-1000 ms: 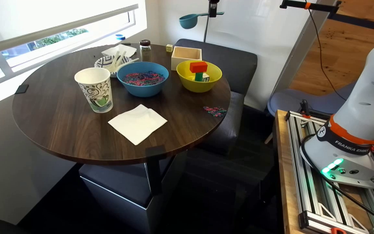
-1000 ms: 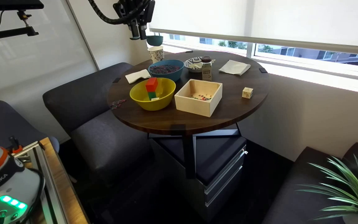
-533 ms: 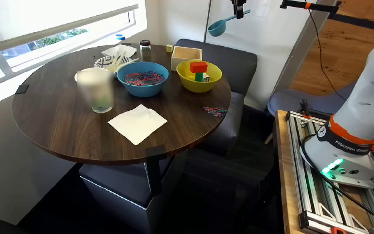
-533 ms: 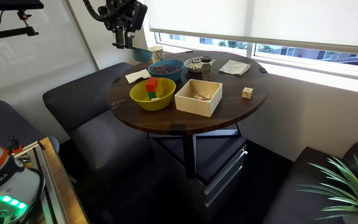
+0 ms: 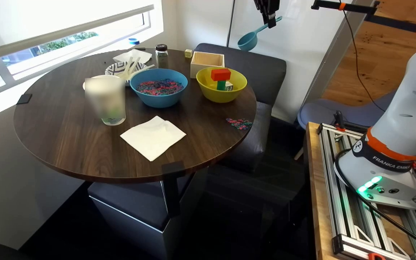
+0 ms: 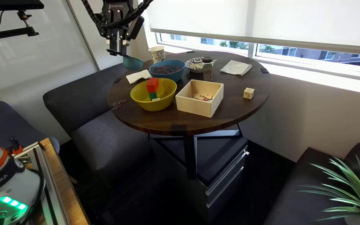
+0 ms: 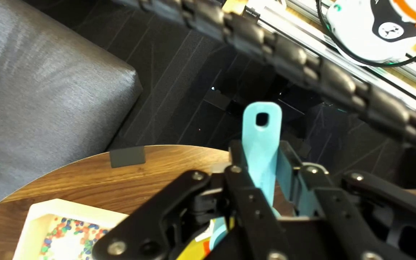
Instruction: Remove the blue scoop from the blue bowl put it in the yellow bowl
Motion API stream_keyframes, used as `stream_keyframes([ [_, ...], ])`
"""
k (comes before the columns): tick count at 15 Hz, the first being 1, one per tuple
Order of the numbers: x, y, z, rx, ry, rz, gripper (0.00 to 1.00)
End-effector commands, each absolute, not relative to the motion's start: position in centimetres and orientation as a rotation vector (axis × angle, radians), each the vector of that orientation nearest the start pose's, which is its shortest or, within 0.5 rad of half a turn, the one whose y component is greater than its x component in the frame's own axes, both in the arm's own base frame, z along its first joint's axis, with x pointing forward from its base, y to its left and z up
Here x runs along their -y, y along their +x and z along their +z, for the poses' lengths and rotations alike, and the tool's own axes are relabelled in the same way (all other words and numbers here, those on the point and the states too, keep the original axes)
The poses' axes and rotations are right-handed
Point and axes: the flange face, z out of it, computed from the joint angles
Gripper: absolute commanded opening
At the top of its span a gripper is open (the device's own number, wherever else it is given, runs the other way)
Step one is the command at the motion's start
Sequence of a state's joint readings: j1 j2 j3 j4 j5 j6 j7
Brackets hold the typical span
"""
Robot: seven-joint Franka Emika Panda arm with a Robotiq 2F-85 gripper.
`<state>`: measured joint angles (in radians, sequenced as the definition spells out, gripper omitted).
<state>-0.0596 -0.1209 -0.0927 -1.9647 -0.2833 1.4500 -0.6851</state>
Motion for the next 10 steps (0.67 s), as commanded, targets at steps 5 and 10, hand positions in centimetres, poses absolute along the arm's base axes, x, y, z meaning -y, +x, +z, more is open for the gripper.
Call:
stream_keyframes([
  [5,10.7,46.4,45.7,0.909,-3.005,1.011,0.06],
  [10,9.6,46.2,42.6,0.947,-2.977,1.14,0.06],
])
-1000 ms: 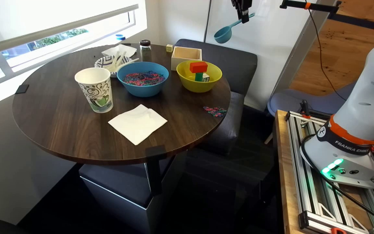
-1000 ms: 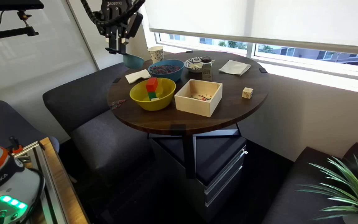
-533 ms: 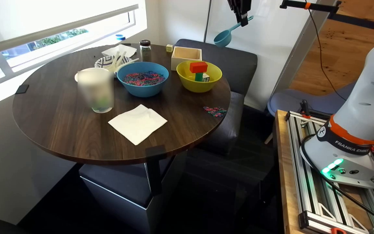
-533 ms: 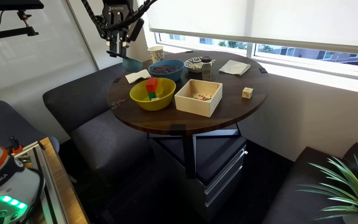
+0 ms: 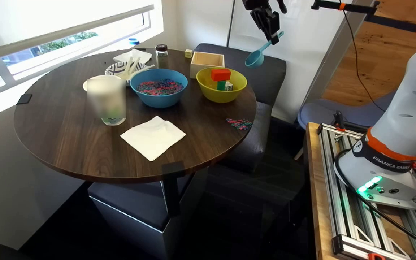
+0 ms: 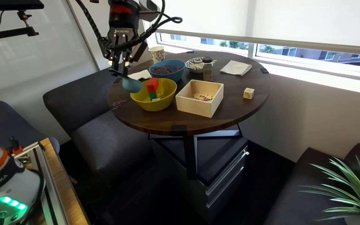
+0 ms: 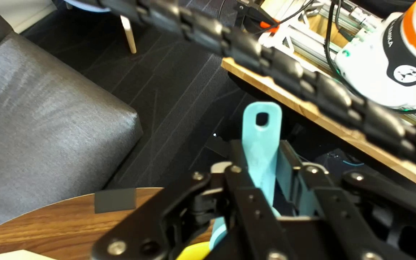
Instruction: Remove the blue scoop from the blue bowl put it in the yellow bowl
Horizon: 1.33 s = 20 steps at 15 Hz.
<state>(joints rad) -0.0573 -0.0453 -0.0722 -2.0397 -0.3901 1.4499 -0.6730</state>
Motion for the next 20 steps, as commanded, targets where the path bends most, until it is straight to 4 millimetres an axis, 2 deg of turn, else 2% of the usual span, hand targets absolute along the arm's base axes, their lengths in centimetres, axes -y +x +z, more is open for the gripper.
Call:
stream_keyframes([
  [1,9.4,46.1,42.2,0.957,-2.978,1.155,0.06],
  [6,7.1,46.8,41.3,1.035,-3.014,1.192,0.06],
  [9,5.8,47.8,40.7,1.073,-3.035,1.225,0.06],
  [14,5.3,49.9,39.5,1.08,-3.057,1.263,0.06],
  [20,5.4,52.5,39.3,1.104,-3.074,1.307,0.06],
])
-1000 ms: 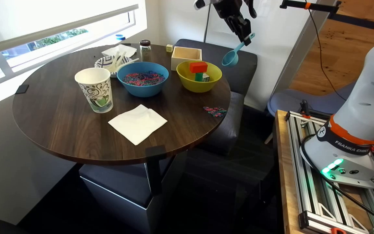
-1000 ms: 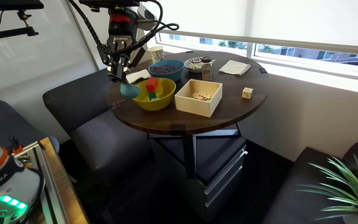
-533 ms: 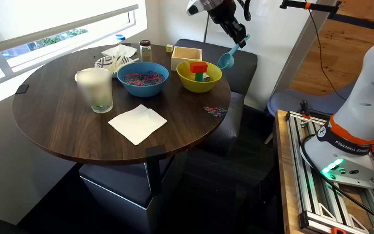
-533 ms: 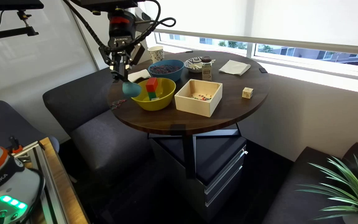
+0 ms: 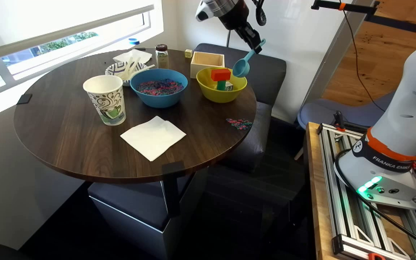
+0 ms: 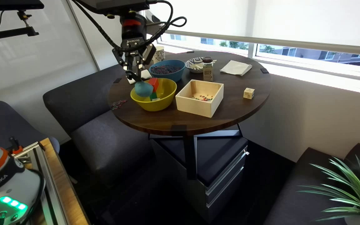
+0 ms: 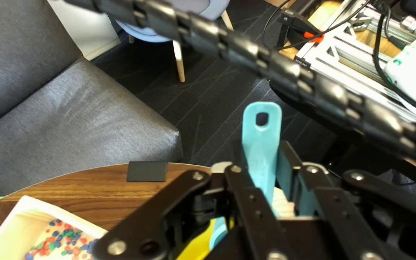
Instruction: Remove the blue scoop from the blue bowl put it in the yellow bowl
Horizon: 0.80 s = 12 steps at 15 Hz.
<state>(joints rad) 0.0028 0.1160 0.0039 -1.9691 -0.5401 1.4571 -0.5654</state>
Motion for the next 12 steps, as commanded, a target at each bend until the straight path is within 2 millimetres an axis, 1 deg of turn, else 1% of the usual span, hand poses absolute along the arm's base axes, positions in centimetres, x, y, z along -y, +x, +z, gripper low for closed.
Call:
stream_keyframes([
  [1,5.5,52.8,39.1,1.111,-3.073,1.317,0.06],
  [7,5.8,53.8,38.2,1.131,-3.068,1.382,0.06],
  [12,5.4,53.3,37.8,1.161,-2.996,1.453,0.06],
])
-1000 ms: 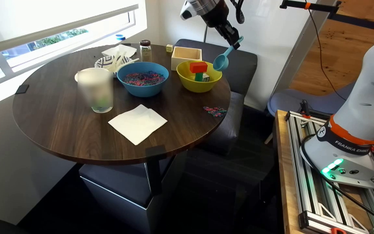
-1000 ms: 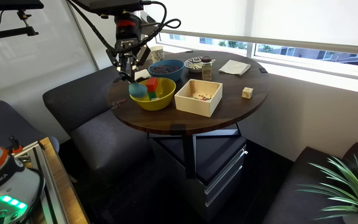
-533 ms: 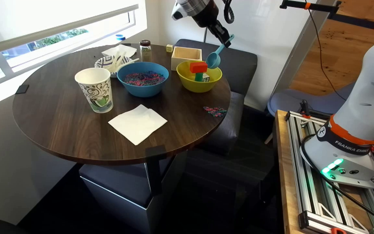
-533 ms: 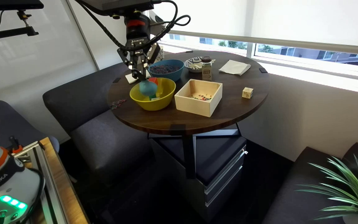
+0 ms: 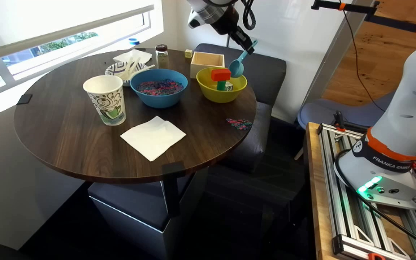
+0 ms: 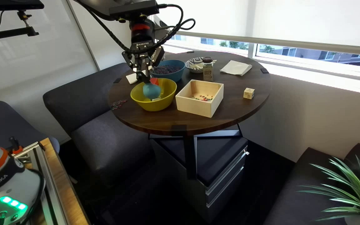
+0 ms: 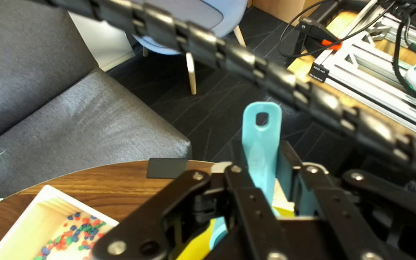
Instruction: Remove the blue scoop from the blue bowl put it in the yellow bowl
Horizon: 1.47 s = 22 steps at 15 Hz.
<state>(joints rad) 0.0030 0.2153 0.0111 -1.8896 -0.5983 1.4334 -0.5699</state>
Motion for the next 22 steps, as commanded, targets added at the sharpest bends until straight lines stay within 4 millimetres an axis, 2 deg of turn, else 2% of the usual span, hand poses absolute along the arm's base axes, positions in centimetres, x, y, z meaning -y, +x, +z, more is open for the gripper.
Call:
stream_keyframes([
  [1,5.2,53.1,37.7,1.162,-2.983,1.461,0.06],
  [8,4.2,52.9,37.3,1.214,-2.929,1.461,0.06],
  [9,4.2,52.9,37.2,1.216,-2.919,1.465,0.49],
  [11,4.2,52.9,37.1,1.211,-2.921,1.464,0.57],
  [14,4.4,52.8,37.3,1.201,-2.924,1.464,0.81],
  [17,4.5,52.8,38.1,1.19,-2.945,1.438,0.99],
  [22,4.6,52.9,39.7,1.178,-2.982,1.373,1.0],
])
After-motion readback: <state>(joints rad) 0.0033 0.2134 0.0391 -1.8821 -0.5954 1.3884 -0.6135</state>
